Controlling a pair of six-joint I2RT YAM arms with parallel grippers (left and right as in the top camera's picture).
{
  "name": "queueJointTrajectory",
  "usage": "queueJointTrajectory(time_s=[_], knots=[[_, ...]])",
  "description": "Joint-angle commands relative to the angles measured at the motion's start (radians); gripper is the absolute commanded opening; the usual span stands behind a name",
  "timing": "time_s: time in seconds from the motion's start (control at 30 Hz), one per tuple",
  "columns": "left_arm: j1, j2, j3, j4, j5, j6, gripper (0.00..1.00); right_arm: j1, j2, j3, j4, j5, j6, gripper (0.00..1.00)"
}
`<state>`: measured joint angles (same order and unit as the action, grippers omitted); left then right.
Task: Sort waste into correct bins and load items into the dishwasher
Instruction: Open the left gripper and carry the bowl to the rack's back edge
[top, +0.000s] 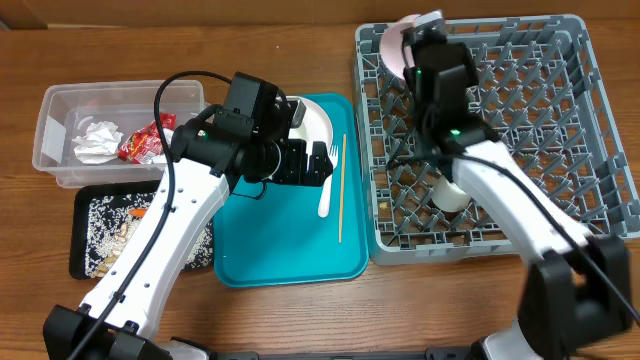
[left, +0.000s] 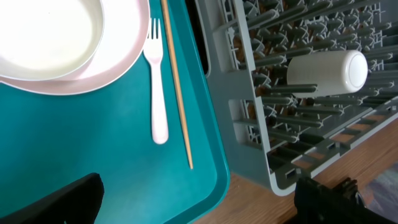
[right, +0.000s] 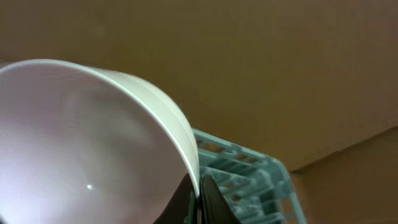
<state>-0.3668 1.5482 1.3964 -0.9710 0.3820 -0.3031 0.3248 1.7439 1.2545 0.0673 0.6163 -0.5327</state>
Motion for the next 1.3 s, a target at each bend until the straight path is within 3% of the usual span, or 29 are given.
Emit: queueJointTrajectory(time_s=[0.0, 0.23, 0.93, 1.27], knots=[[0.0, -0.026, 0.026, 0.004, -0.004, 0.011, 1.0, -0.013, 0.087, 0.001, 0.124, 0.138, -0.205, 0.04], [0.0, -0.026, 0.026, 0.004, -0.004, 0.011, 1.0, -0.046, 0.151, 0.001, 0.292, 0.138, -0.209, 0.04], [0.0, -0.026, 0.026, 0.003, -0.004, 0.011, 1.0, -0.054, 0.217, 0.001, 0.206, 0.063, -0.228, 0.04], [0.0, -0.026, 0.026, 0.003, -0.004, 0.011, 1.0, -0.054, 0.217, 0.001, 0.289, 0.092, -0.28, 0.04]])
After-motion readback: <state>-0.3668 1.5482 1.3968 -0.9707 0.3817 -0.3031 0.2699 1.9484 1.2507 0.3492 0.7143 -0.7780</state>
